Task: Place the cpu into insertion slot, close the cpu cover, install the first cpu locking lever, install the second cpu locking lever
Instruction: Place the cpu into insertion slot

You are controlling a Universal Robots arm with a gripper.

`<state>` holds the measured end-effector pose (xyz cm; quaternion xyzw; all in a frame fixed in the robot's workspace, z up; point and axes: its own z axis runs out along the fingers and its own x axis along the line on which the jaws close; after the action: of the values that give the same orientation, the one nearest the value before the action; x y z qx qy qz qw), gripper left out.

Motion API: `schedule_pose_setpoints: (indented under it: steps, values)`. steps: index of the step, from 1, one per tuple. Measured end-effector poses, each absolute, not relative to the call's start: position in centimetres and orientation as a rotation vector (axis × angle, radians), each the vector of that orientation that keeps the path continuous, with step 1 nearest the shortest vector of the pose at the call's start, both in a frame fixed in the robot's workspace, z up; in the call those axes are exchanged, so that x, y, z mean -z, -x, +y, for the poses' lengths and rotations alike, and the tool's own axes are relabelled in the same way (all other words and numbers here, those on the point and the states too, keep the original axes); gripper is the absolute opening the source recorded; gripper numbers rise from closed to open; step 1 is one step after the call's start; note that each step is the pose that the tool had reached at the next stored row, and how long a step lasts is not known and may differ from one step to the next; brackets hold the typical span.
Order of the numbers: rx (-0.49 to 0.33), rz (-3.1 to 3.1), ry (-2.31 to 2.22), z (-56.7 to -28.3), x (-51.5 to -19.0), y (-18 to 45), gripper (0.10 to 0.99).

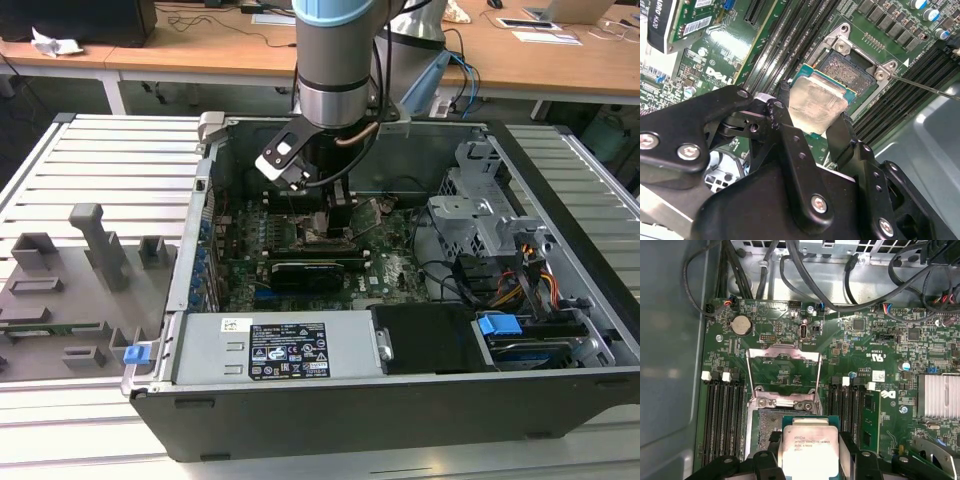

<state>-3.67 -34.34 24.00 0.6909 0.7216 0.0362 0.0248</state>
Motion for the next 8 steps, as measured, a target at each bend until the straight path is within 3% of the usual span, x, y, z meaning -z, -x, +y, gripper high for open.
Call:
schedule_pose_setpoints:
  steps: [8]
  values:
    - [-0.112,2.229,-2.14,-34.26,-23.71,3.67,0.537]
